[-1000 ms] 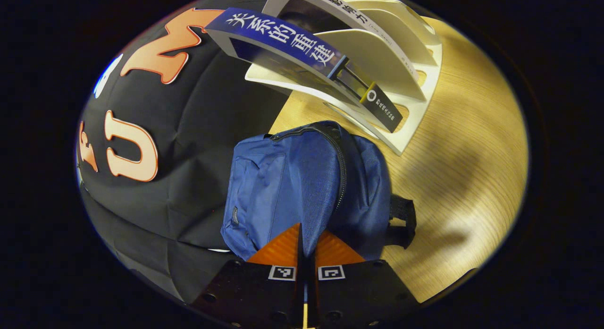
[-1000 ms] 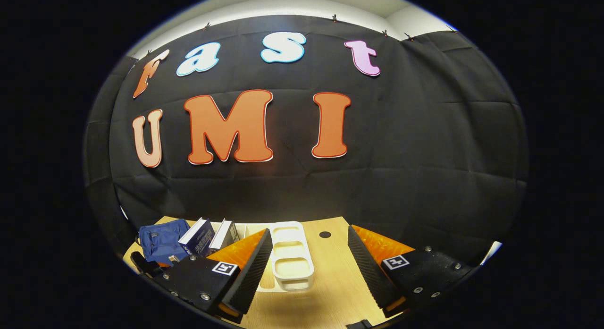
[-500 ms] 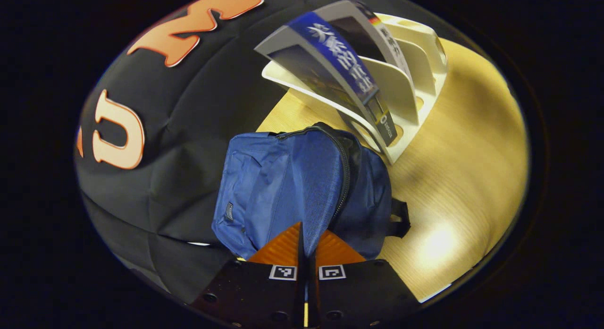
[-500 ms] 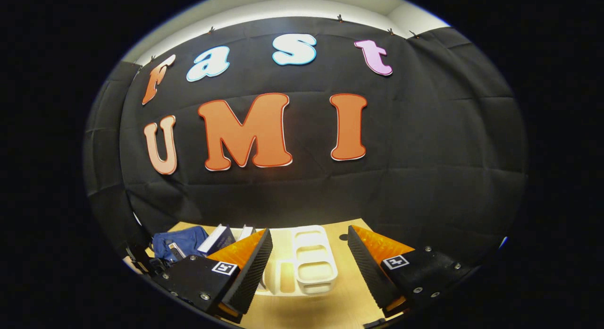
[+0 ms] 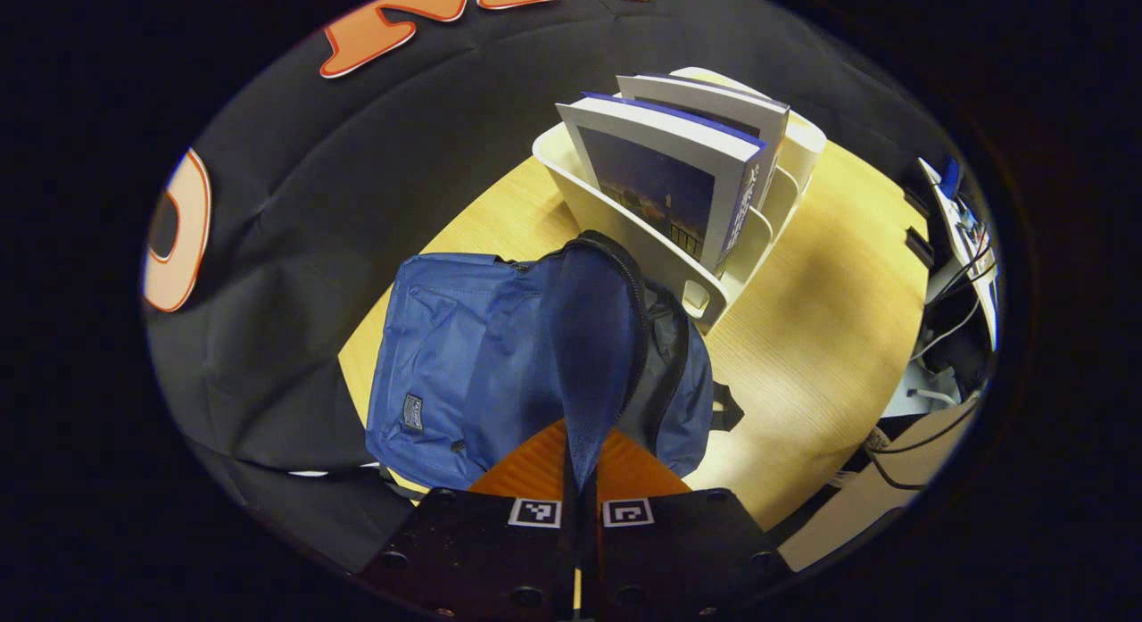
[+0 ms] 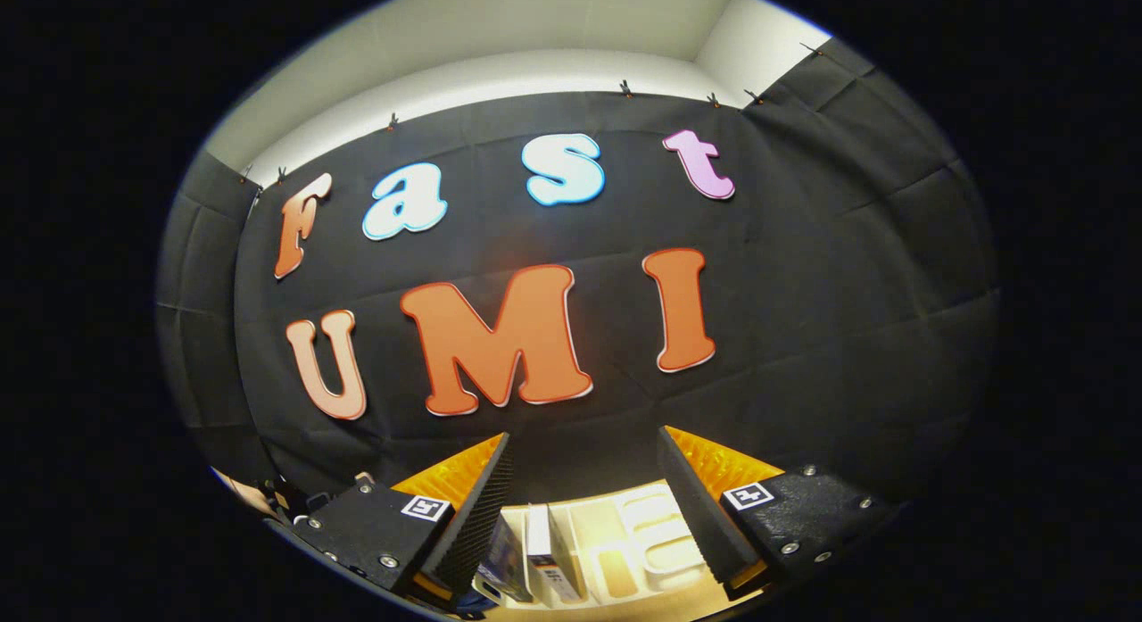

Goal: Open the schoolbag, grab two books from the bookshelf and put them into the schoolbag.

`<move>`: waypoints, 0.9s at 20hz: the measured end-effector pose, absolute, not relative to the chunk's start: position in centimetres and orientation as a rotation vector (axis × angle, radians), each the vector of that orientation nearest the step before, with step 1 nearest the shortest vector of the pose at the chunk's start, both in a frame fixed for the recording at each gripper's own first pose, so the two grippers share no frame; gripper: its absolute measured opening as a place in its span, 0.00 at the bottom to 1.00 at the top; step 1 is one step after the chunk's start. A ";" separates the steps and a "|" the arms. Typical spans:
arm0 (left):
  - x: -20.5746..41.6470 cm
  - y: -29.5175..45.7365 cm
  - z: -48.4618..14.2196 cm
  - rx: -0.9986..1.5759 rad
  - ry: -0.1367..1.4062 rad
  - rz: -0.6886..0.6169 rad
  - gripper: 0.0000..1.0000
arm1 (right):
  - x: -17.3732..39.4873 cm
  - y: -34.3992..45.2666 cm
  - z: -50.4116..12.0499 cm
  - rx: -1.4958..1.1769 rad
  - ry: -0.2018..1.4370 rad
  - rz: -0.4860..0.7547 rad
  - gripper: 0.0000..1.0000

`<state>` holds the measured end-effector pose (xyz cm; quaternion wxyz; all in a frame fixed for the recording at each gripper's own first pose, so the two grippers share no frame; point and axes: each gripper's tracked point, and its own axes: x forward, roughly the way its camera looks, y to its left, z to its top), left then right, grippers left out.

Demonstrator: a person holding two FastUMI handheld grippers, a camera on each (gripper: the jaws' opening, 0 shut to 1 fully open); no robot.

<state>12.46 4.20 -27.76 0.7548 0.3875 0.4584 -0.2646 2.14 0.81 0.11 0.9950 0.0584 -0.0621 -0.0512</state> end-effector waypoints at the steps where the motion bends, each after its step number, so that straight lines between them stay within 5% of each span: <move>1: 12.8 4.4 -27.3 0.842 1.006 -0.602 0.03 | 2.3 1.8 0.4 0.087 -0.140 -0.097 0.95; 6: 14.7 5.0 -24.4 0.835 1.002 -0.691 0.03 | 1.5 5.4 5.4 -0.077 -0.394 -0.143 1.00; 7: 15.2 5.2 -23.7 0.837 0.996 -0.700 0.03 | 2.2 6.5 5.3 -0.053 -0.370 -0.123 0.95; 9: 16.2 6.0 -22.7 0.836 0.986 -0.702 0.03 | 3.9 9.0 2.5 -0.010 -0.240 -0.071 1.00; 14: 17.7 6.9 -21.6 0.828 0.971 -0.727 0.02 | 7.0 7.7 -0.3 -0.140 -0.041 -0.157 0.95; 18: 17.7 6.8 -22.0 0.793 0.983 -0.757 0.03 | 11.8 13.1 -4.4 -0.061 0.284 0.071 0.95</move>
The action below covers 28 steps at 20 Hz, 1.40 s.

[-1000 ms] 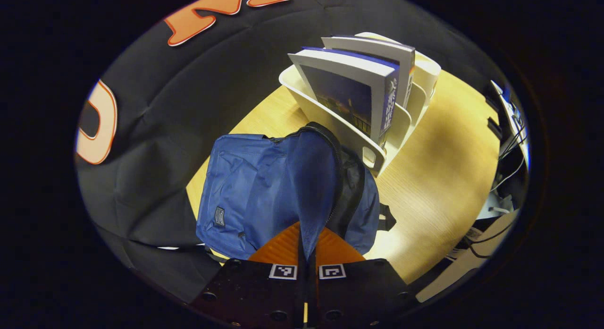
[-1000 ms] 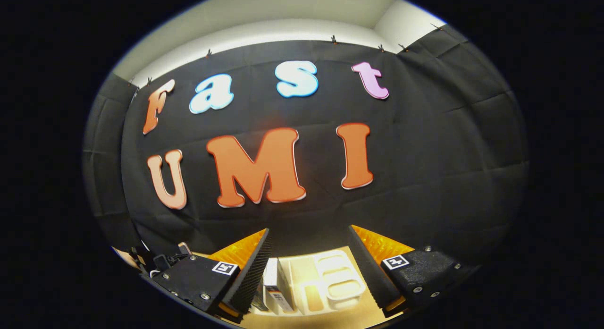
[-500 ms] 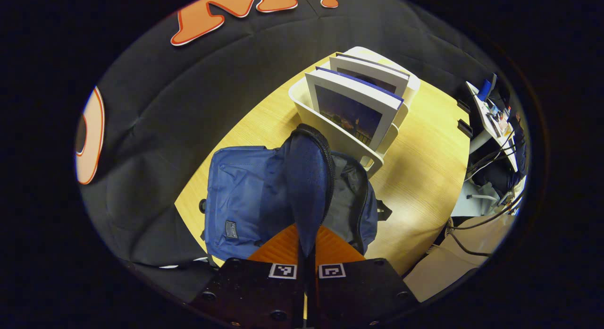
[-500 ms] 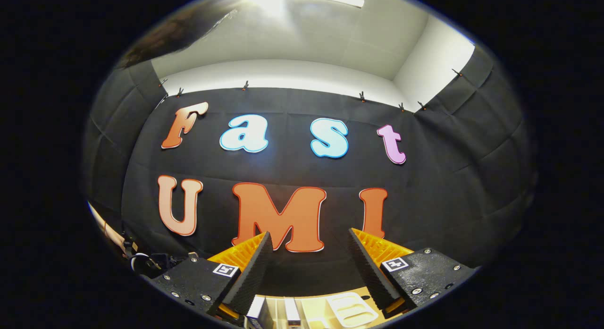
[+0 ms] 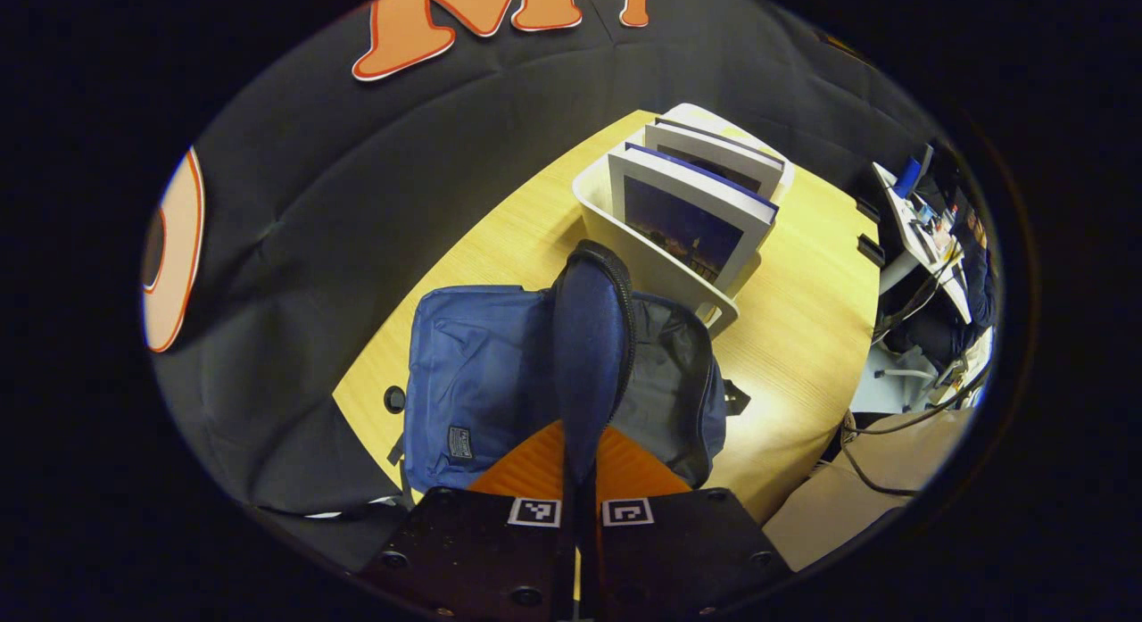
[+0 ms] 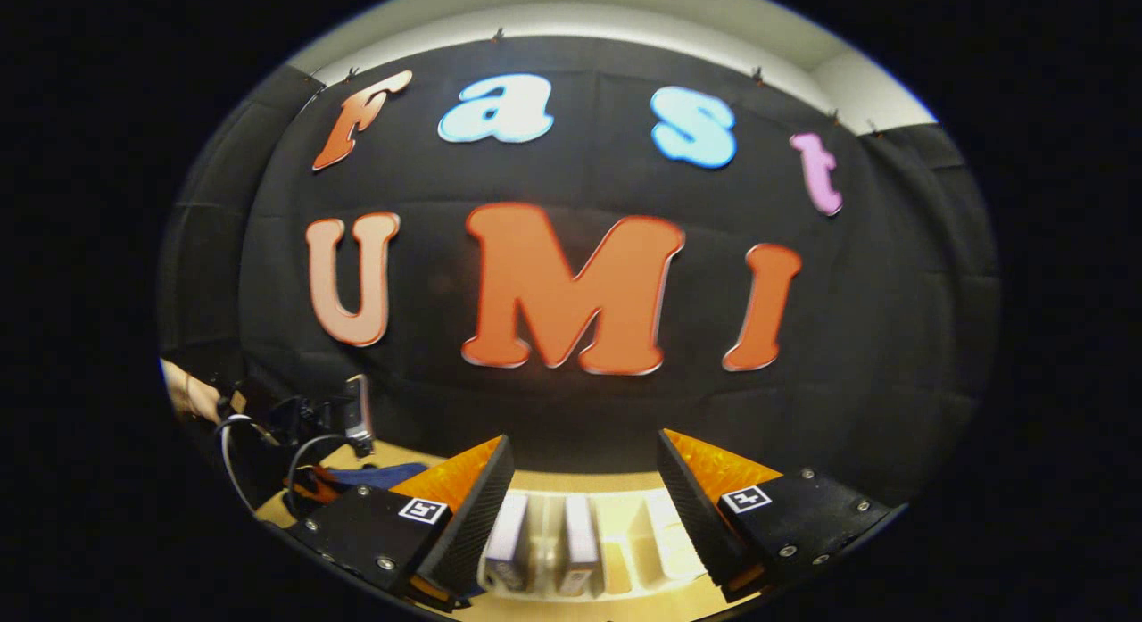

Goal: Open the schoolbag, grab two books from the bookshelf and put them into the schoolbag.

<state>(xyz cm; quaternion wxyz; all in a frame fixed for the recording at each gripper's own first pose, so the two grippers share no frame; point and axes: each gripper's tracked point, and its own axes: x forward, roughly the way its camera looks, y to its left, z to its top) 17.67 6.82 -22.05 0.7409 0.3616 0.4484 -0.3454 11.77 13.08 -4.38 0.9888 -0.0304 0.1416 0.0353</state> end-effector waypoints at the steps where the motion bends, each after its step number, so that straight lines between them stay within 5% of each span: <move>1: 17.6 6.9 -22.2 0.785 0.983 -0.764 0.03 | 12.5 14.2 -5.9 -0.019 0.393 0.124 0.96; 6: 17.5 6.8 -23.0 0.742 0.992 -0.791 0.03 | 14.9 16.1 -14.5 0.082 0.901 0.231 0.96; 10: 17.1 6.9 -23.8 0.725 0.983 -0.817 0.03 | 15.2 15.7 -21.9 0.128 1.232 0.129 0.97; 23: 17.1 7.2 -24.4 0.719 0.984 -0.845 0.03 | 16.9 15.9 -30.9 -0.061 1.444 0.073 0.97; 24: 17.1 7.1 -24.5 0.718 0.984 -0.847 0.03 | 17.0 15.9 -31.1 -0.052 1.448 0.063 0.95; 25: 17.1 7.2 -24.5 0.718 0.983 -0.848 0.03 | 16.6 15.9 -31.2 -0.047 1.464 0.060 0.71; 26: 17.1 7.2 -24.4 0.719 0.982 -0.847 0.03 | 16.7 15.4 -31.2 -0.057 1.473 0.044 0.74; 28: 17.1 7.2 -24.4 0.721 0.981 -0.846 0.03 | 16.8 14.9 -31.5 -0.063 1.477 0.018 0.40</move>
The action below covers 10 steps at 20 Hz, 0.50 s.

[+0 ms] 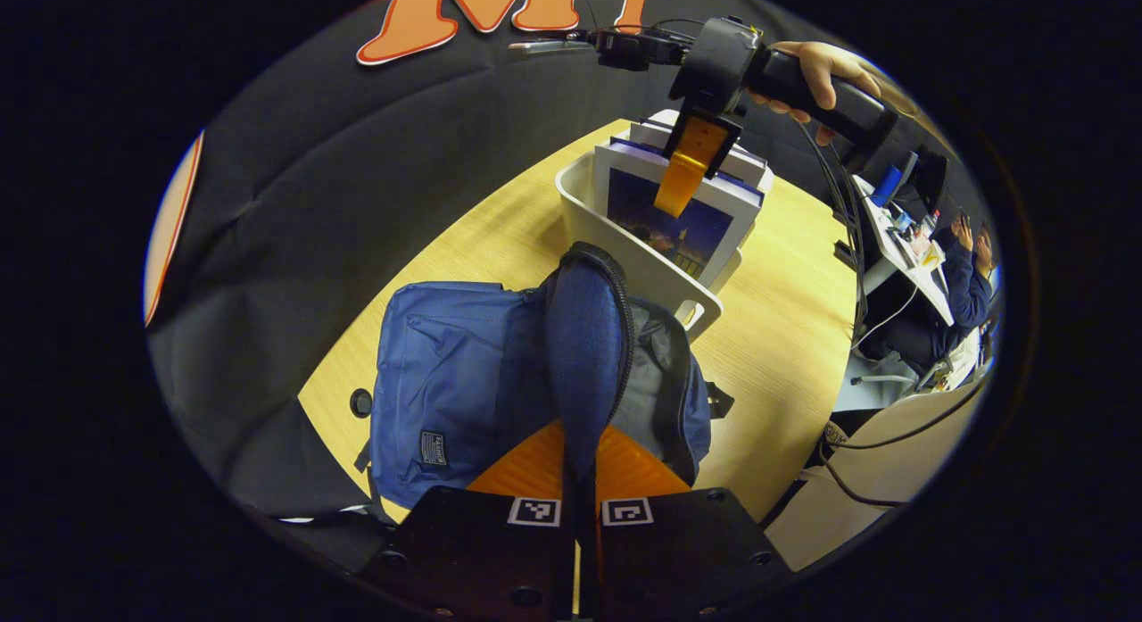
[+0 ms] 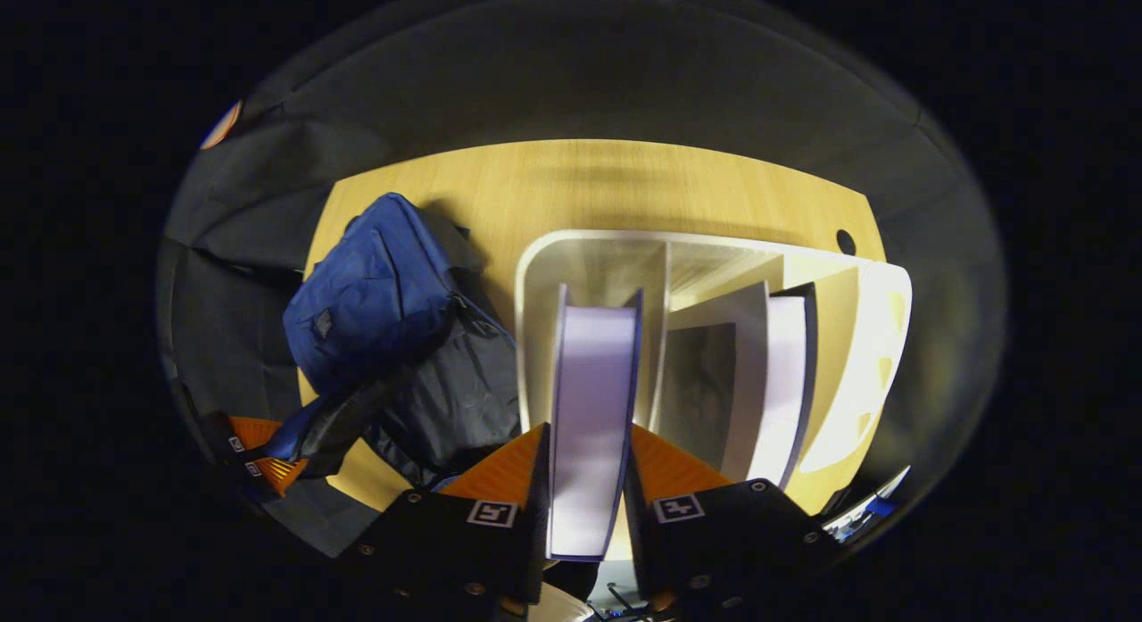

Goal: Open the schoolbag, grab two books from the bookshelf and put them into the schoolbag.

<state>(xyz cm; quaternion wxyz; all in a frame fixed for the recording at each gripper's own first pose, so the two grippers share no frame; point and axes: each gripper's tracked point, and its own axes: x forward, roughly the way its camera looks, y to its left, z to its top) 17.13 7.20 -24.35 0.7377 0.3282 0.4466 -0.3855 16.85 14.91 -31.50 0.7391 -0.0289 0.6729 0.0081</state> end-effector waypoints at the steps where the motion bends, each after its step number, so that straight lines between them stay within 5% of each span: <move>1: 17.1 7.3 -24.3 0.721 0.981 -0.846 0.03 | 16.7 14.8 -31.5 -0.055 1.479 0.000 0.35; 10: 16.9 7.3 -24.3 0.713 0.985 -0.822 0.03 | 16.8 14.6 -24.0 0.123 1.312 0.041 0.28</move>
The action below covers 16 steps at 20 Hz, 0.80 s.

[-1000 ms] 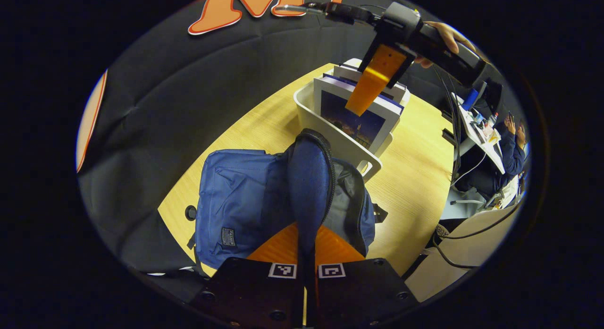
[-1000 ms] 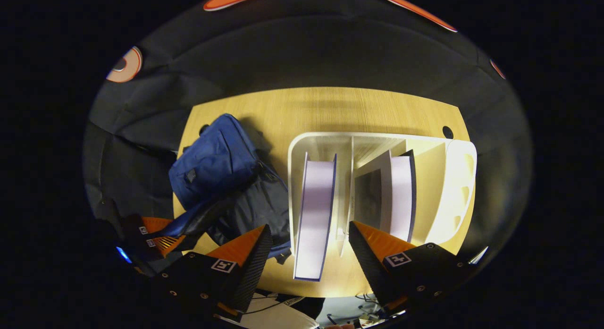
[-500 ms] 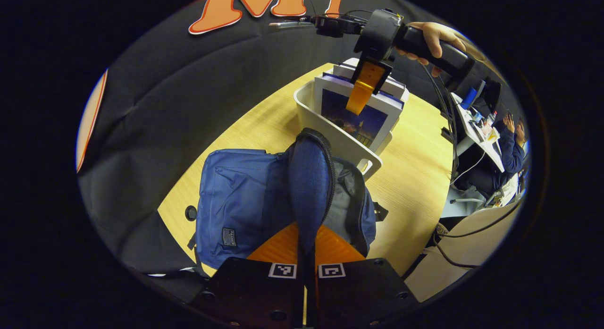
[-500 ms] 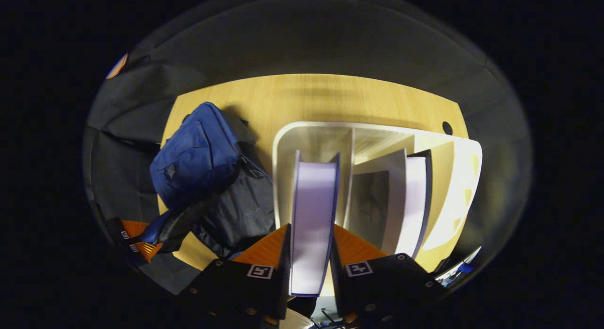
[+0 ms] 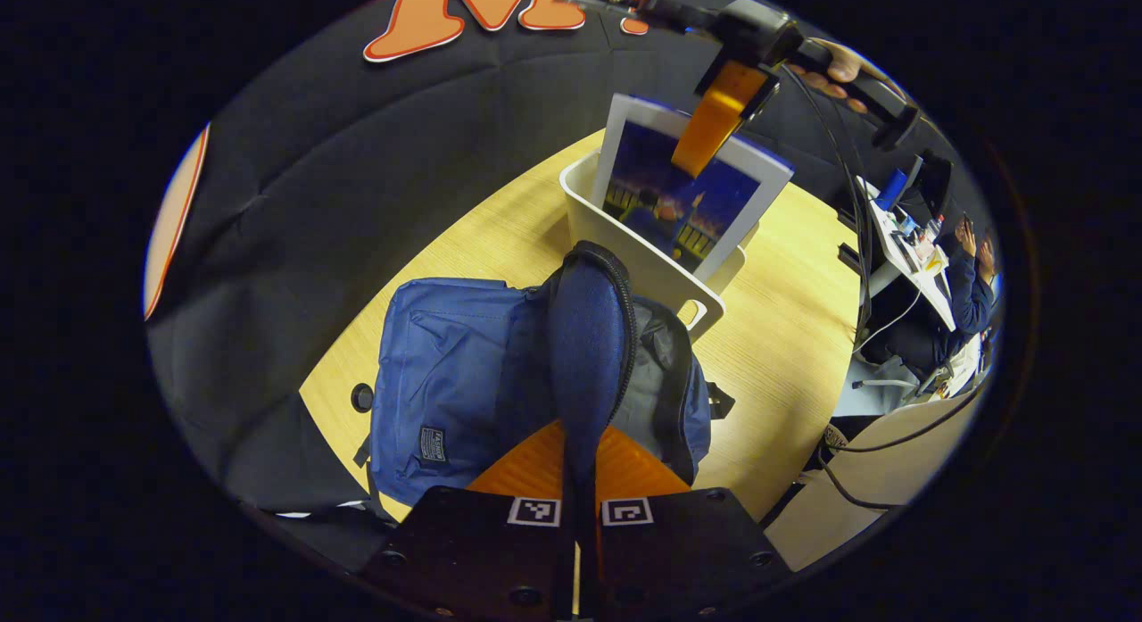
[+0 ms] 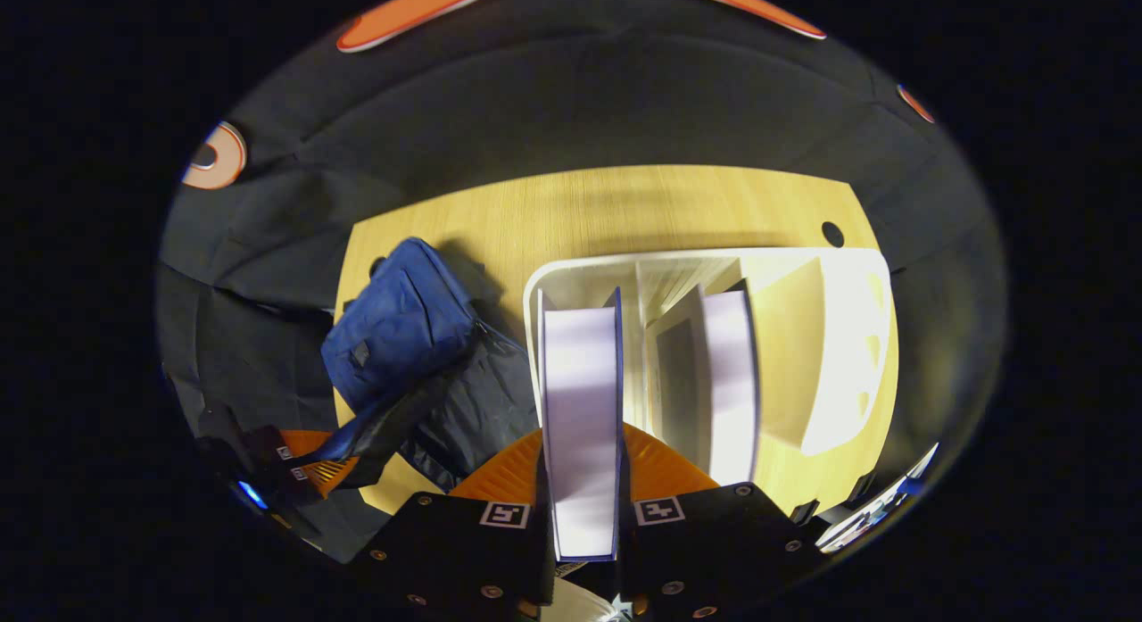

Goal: Open the schoolbag, grab two books from the bookshelf and put them into the schoolbag.

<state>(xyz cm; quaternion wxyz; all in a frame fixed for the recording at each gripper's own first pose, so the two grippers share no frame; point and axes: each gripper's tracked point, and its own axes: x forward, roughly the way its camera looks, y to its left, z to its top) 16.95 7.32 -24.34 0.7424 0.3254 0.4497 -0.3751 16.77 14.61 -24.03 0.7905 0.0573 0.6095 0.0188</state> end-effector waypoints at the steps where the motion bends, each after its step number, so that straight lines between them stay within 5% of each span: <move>1: 17.0 7.4 -24.3 0.714 0.983 -0.817 0.03 | 16.5 14.1 -22.3 0.158 1.269 0.040 0.28; 9: 16.5 7.1 -23.9 0.748 0.946 -0.802 0.02 | 8.2 11.4 -9.7 0.441 0.863 0.151 0.27; 16: 16.8 7.1 -22.6 0.839 0.900 -0.765 0.03 | -0.9 14.1 -18.5 0.761 0.782 0.176 0.25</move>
